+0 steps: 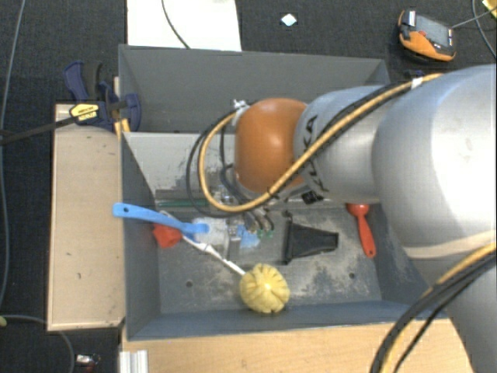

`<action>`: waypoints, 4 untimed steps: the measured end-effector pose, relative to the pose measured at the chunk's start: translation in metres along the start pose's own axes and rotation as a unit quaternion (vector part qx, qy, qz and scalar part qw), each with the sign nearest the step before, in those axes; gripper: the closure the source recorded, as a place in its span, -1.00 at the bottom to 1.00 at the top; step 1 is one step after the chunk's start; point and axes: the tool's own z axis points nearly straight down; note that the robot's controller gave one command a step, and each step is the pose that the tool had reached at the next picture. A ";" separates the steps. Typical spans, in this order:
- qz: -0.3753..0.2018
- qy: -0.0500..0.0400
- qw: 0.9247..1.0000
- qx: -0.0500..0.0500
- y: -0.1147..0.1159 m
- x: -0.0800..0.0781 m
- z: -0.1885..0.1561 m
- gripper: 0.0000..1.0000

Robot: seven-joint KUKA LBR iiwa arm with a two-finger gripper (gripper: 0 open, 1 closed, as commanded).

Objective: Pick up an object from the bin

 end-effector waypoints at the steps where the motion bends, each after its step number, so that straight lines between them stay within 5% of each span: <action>1: -0.053 -0.005 0.999 -0.003 -0.004 0.001 -0.068 -1.00; 2: 0.038 0.003 0.999 0.000 -0.010 0.013 -0.027 -1.00; 3: 0.004 -0.004 1.000 -0.003 -0.026 -0.004 0.002 -1.00; 4: 0.077 -0.003 0.997 -0.002 0.009 0.000 0.002 1.00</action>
Offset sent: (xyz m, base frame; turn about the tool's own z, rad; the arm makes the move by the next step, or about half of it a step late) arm -0.0125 -0.0101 0.0276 0.0770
